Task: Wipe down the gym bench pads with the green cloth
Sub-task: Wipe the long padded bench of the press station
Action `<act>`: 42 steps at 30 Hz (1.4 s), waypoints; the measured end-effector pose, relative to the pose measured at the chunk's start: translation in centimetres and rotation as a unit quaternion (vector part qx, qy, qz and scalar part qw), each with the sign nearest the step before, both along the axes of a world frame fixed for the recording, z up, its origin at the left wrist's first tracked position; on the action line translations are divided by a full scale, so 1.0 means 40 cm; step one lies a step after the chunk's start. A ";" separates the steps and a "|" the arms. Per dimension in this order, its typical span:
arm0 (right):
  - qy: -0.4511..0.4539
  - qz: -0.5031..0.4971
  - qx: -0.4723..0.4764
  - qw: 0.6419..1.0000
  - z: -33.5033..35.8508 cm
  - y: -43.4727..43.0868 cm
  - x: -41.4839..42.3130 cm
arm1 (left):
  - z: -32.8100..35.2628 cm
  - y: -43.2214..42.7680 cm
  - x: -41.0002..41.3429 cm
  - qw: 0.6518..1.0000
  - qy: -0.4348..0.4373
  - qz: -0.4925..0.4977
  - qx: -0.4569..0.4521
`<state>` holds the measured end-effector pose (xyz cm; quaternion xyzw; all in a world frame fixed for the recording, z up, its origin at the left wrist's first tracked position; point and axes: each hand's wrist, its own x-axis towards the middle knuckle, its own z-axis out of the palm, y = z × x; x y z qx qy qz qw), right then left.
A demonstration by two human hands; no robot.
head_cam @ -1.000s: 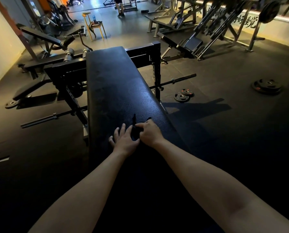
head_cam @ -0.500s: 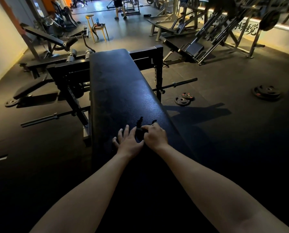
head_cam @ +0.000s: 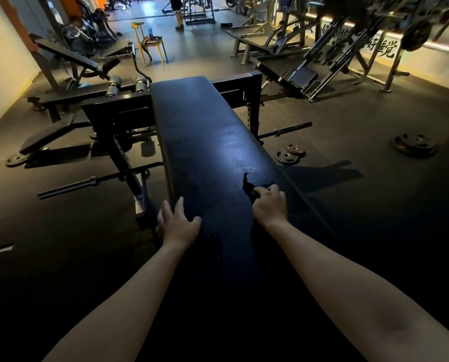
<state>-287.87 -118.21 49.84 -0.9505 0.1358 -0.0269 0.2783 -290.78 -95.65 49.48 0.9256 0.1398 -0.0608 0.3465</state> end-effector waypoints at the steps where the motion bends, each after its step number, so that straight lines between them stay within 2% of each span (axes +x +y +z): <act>1: 0.004 0.004 0.001 1.000 0.001 0.021 0.000 | -0.010 0.010 -0.004 0.999 0.028 -0.004 -0.019; 4: 0.003 0.051 0.010 0.999 0.012 0.105 -0.008 | -0.033 0.011 -0.016 0.997 0.036 -0.017 -0.064; 7: -0.003 0.155 0.016 0.988 0.017 0.202 -0.031 | -0.037 0.012 -0.018 0.996 0.026 -0.024 -0.080; 9: -0.019 0.171 0.023 0.985 0.013 0.227 -0.029 | -0.040 0.030 -0.018 0.995 0.031 -0.036 -0.086; 12: -0.075 0.057 -0.043 0.995 0.018 0.182 0.005 | -0.047 0.040 -0.023 0.994 0.024 -0.043 -0.095; 14: -0.042 -0.035 -0.087 0.995 0.028 0.139 0.027 | -0.051 0.043 -0.022 0.994 0.020 -0.046 -0.097; 17: 0.021 -0.083 -0.048 0.995 0.027 0.142 0.051 | -0.047 0.061 0.003 0.992 0.026 -0.047 -0.112; 19: 0.014 -0.060 -0.030 0.998 0.018 0.213 0.068 | -0.044 0.083 0.035 0.992 0.044 -0.047 -0.111; 23: 0.006 0.061 -0.025 0.998 0.008 0.358 0.091 | -0.045 0.112 0.070 0.985 0.096 -0.082 -0.118; 29: 0.037 0.220 -0.005 0.975 0.043 0.353 0.143 | -0.081 0.115 0.064 0.984 0.083 -0.089 -0.128; 32: -0.029 0.168 -0.032 0.985 0.036 0.370 0.200 | -0.081 0.115 0.068 0.985 0.091 -0.092 -0.110; 34: -0.028 0.111 -0.067 0.991 0.028 0.384 0.214 | -0.083 0.117 0.070 0.985 0.092 -0.094 -0.112; 37: 0.011 0.125 -0.057 0.990 0.016 0.412 0.195 | -0.092 0.122 0.069 0.984 0.086 -0.100 -0.119; 42: 0.006 0.171 -0.022 0.985 0.041 0.451 0.104 | -0.094 0.118 0.072 0.986 0.063 -0.081 -0.130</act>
